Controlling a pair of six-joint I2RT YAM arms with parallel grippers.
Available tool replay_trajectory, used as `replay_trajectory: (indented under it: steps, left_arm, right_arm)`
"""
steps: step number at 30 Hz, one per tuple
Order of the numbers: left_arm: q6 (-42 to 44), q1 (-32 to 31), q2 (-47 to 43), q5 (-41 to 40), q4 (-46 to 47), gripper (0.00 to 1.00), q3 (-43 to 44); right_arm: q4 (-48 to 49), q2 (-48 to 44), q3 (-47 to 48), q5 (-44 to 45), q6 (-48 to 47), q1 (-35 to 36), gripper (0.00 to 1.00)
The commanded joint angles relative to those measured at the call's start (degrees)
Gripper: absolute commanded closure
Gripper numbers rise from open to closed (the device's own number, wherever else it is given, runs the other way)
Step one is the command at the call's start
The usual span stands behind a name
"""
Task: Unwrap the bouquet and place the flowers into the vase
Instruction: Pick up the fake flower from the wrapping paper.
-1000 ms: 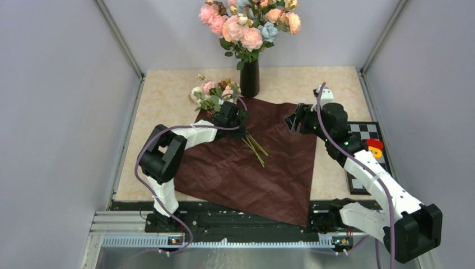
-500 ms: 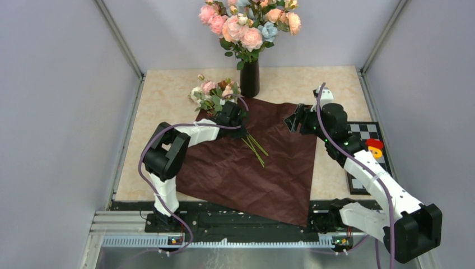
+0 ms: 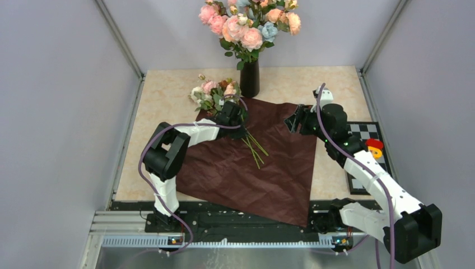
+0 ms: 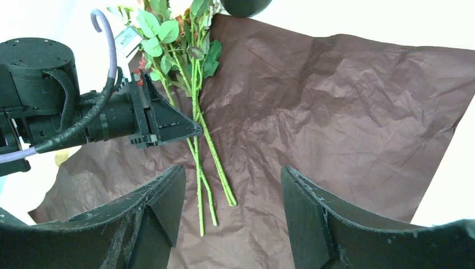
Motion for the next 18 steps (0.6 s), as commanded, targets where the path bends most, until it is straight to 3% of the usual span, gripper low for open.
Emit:
replay_trajectory:
  steps: [1,18]
  left_arm:
    - [-1.2,0.0,-2.8,-0.6,2.3,1.00,-0.5]
    - [-4.4,0.0,-21.4,-0.8,24.9,1.00,-18.1]
  right_arm:
    - [0.7,-1.9,-0.2,0.0,0.3,-0.6,0.36]
    - [0.5,-2.7,0.0,0.5,0.8,-0.6,0.36]
